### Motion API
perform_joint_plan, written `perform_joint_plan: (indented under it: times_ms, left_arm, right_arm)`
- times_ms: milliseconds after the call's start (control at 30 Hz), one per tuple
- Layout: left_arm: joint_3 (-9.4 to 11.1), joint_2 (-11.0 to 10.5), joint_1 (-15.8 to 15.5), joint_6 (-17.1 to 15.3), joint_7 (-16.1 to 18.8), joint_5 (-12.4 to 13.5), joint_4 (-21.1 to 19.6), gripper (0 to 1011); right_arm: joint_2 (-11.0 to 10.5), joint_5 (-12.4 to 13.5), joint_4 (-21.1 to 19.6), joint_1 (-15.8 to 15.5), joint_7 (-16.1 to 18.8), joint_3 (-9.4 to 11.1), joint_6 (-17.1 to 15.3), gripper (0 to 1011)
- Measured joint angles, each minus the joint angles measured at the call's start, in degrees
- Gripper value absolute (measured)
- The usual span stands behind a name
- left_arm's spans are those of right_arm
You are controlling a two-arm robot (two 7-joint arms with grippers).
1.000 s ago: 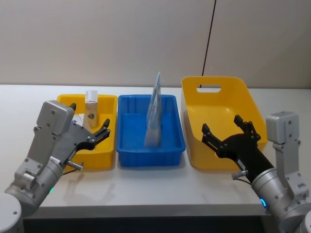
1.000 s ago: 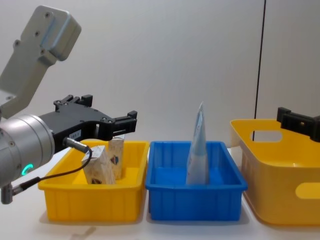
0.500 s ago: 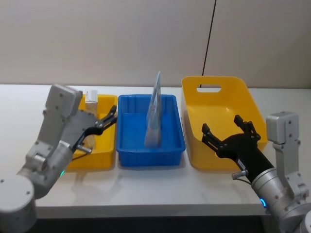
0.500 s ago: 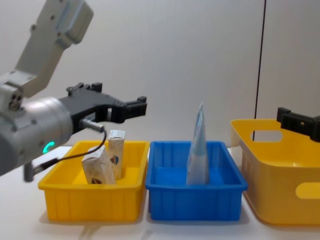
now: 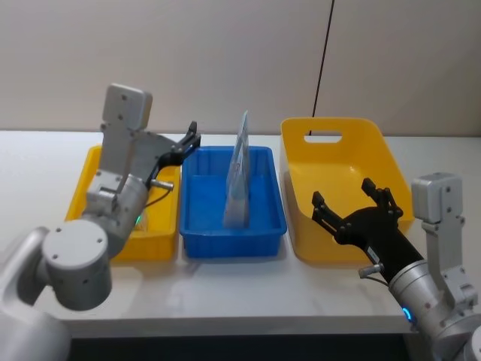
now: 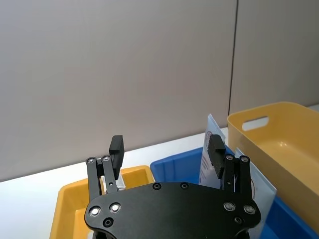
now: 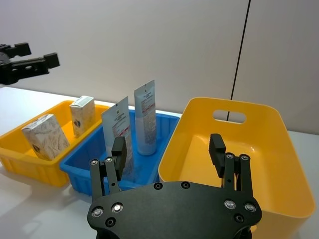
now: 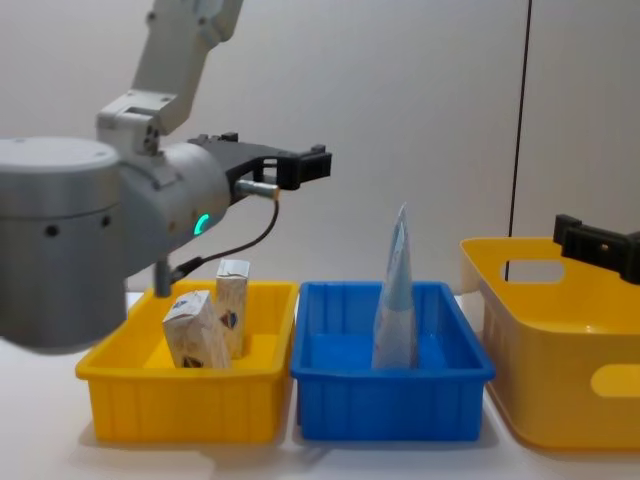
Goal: Bimanual collaborative sorting of washing and personal care products
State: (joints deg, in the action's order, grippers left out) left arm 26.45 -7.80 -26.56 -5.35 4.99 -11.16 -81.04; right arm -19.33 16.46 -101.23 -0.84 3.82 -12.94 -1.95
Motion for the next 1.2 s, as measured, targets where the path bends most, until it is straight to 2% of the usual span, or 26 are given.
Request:
perform_joint_plan:
  times_ms: [200,300,433,533,567,600,700,733,967,1200]
  left_arm:
    - [-0.3,2.9,-1.4,-2.0,2.8,0.7,1.5,1001]
    - [-0.5,3.5,-1.6,-3.0,3.7,0.9,1.4,1002]
    - [-0.7,4.4,-1.4,-6.1,5.2,1.1,0.1,1001]
    - [-0.9,4.6,-1.1,-8.0,5.6,1.2,-1.1,1002]
    - [-1.0,4.6,-0.8,-9.6,5.9,1.1,-2.2,1002]
    - [-1.0,4.6,-0.8,-9.6,5.9,1.1,-2.2,1001]
    - [-1.4,4.5,0.0,-13.3,6.2,1.0,-4.6,1002]
    - [-1.4,4.5,0.0,-13.3,6.2,1.0,-4.6,1002]
    - [-2.2,3.8,1.9,-18.8,6.3,0.4,-8.9,1001]
    - [-3.0,3.4,4.1,-21.7,6.0,-0.6,-11.7,1002]
  right_arm:
    - [0.0,0.0,0.0,0.0,0.0,0.0,0.0,1002]
    - [0.0,0.0,0.0,0.0,0.0,0.0,0.0,1002]
    - [0.0,0.0,0.0,0.0,0.0,0.0,0.0,1002]
    - [0.0,0.0,0.0,0.0,0.0,0.0,0.0,1002]
    - [0.0,0.0,0.0,0.0,0.0,0.0,0.0,1002]
    - [0.0,0.0,0.0,0.0,0.0,0.0,0.0,1002]
    - [0.0,0.0,0.0,0.0,0.0,0.0,0.0,1002]
    - [0.0,0.0,0.0,0.0,0.0,0.0,0.0,1002]
    - [0.0,0.0,0.0,0.0,0.0,0.0,0.0,1002]
    - [0.0,0.0,0.0,0.0,0.0,0.0,0.0,1002]
